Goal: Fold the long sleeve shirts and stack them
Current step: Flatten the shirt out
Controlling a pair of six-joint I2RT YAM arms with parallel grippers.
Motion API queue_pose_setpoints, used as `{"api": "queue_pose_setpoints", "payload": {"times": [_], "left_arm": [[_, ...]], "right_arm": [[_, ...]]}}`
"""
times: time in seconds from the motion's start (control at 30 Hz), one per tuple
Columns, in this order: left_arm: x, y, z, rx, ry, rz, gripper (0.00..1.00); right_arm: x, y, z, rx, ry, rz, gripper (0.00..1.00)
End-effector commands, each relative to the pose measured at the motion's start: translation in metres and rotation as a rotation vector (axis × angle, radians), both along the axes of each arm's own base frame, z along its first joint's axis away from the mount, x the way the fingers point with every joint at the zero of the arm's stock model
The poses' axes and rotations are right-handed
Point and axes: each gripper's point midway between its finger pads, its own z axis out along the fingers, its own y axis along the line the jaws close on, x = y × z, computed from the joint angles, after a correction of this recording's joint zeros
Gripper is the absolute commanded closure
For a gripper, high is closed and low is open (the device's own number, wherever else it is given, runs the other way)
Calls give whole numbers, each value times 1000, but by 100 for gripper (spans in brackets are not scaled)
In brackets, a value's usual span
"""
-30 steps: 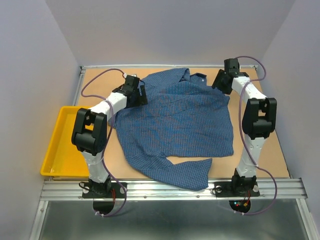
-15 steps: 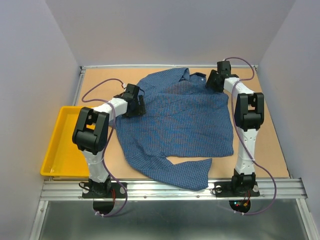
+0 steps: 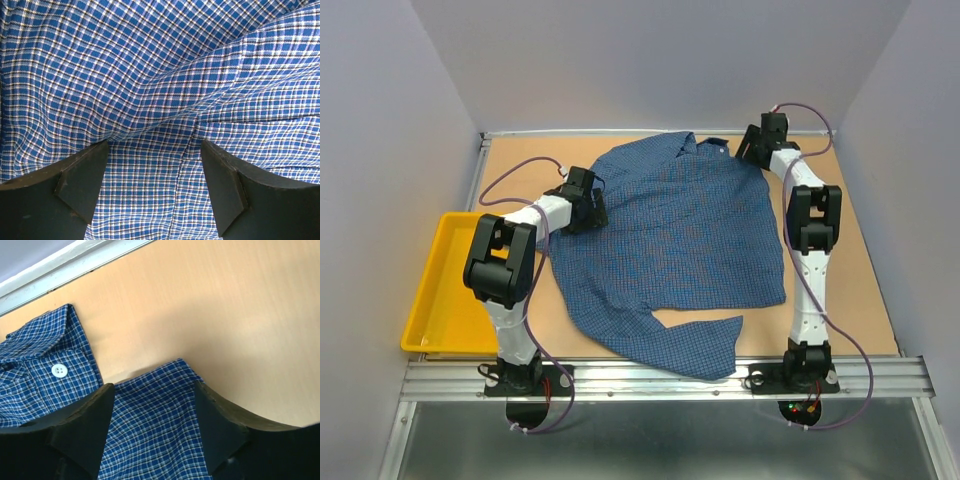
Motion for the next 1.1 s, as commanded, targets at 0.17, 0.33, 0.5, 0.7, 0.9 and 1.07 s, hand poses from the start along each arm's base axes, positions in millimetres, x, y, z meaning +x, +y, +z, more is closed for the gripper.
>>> {"api": "queue_pose_setpoints", "payload": {"times": [0.17,0.33,0.5,0.7,0.9,1.07], "left_arm": [[2,9,64,-27,-105,47,6],[4,-3,90,-99,-156,32,5],[27,-9,99,-88,-194,2,8],[90,-21,143,-85,-345,-21,14],[131,-46,122,-142,-329,-46,33],[153,-59,90,-161,-311,-79,36]], "right_arm": [[-22,-1,128,16,-177,8,17],[-117,30,142,197,-101,64,19],[-200,53,128,301,-24,62,25],[-273,75,88,388,96,105,31],[-325,90,48,429,212,124,34],[-351,96,18,411,293,131,37]]}}
